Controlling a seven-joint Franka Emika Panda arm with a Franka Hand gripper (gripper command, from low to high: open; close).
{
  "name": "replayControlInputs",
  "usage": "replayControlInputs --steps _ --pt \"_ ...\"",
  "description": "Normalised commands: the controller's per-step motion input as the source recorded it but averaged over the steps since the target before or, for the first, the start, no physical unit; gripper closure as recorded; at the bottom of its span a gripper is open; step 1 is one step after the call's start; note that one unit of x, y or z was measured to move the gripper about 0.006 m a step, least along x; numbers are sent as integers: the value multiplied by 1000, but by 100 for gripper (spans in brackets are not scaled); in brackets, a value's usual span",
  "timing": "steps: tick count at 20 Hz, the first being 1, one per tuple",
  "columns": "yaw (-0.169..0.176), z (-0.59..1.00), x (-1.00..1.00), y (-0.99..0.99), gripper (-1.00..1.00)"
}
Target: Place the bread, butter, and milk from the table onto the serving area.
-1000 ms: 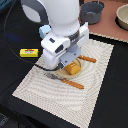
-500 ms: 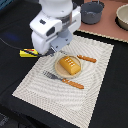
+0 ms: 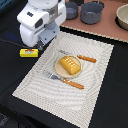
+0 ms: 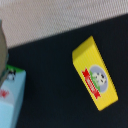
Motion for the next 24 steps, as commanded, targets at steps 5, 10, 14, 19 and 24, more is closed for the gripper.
replayControlInputs --steps 5,10,14,19,24 --pt "156 -157 -867 -7 -100" --pt "185 -253 -353 -79 -100" --pt "113 -511 -174 -200 -100" --pt "58 -506 -204 -190 -100" --pt "71 -414 -563 -44 -100"
